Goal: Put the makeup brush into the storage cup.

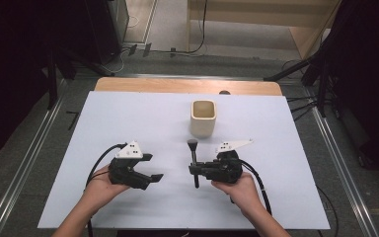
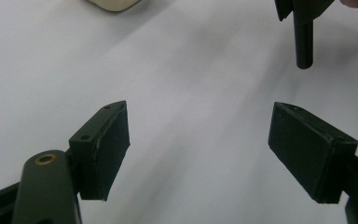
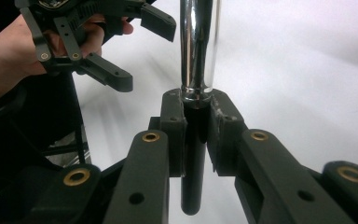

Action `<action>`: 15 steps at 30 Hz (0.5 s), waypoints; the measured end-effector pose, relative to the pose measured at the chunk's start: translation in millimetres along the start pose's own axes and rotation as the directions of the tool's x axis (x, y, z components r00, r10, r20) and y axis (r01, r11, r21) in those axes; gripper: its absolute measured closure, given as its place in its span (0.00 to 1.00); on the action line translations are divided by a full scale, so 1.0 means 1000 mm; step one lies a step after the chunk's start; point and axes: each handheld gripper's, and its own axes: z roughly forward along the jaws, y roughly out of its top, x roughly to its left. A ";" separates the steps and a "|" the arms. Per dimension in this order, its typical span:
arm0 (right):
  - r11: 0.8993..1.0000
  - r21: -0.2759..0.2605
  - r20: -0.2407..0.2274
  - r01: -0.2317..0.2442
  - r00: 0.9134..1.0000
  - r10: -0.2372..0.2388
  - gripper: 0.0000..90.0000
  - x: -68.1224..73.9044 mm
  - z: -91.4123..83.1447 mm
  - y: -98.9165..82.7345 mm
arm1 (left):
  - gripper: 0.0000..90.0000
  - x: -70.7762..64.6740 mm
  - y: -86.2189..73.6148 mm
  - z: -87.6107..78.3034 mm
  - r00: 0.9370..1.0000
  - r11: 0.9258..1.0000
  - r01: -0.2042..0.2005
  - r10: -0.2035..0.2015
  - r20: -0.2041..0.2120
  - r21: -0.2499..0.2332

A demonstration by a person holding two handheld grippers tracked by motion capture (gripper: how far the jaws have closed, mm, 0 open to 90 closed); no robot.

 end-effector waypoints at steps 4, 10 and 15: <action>1.000 -0.001 0.009 0.003 1.000 -0.003 0.88 0.000 -0.001 0.000 | 0.24 0.002 -0.004 -0.003 1.000 1.000 0.016 -0.016 -0.012 0.007; 1.000 -0.002 0.014 0.006 1.000 -0.006 0.88 -0.001 -0.001 0.000 | 0.24 0.004 -0.010 -0.009 0.999 1.000 0.026 -0.026 -0.034 0.004; 1.000 -0.002 0.027 0.006 1.000 -0.006 0.88 -0.001 -0.002 0.000 | 0.23 0.007 -0.016 -0.015 0.997 0.999 0.044 -0.044 -0.065 0.002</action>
